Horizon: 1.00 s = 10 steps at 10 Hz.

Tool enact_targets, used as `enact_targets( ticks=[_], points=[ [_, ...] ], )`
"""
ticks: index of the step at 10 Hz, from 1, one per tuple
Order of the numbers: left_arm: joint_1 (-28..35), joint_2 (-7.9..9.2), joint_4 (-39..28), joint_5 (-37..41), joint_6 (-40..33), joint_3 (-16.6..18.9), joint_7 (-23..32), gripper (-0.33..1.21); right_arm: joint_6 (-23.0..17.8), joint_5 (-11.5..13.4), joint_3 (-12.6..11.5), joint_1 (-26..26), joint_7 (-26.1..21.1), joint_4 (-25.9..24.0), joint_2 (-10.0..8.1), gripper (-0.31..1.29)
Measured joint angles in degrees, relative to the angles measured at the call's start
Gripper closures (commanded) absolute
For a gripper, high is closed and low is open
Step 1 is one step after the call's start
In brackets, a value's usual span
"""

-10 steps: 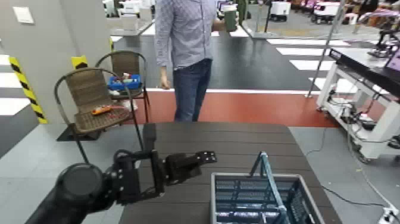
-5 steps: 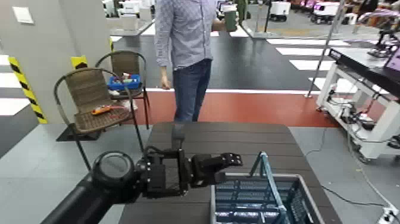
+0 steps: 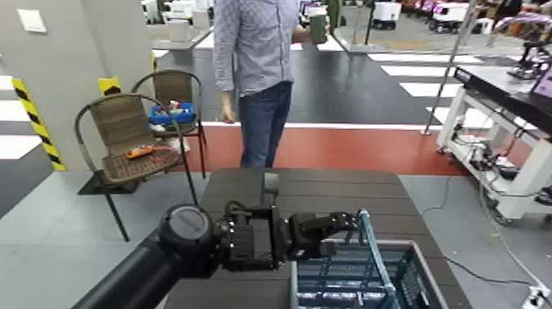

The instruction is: Grasp the handle of the crate.

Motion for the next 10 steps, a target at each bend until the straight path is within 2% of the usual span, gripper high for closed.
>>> enact_targets(
  ticks=[5, 10],
  points=[
    [-0.99, -1.73, 2.43, 2.35, -2.68, -5.68, -0.41, 0.11, -0.04, -0.11, 0.46, -0.50, 0.00, 0.14, -0.23, 0.15],
    [-1.36, -2.09, 2.96, 9.87, -5.13, -10.50, -1.37, 0.11, 0.05, -0.11, 0.62, -0.56, 0.00, 0.07, -0.26, 0.15]
  ],
)
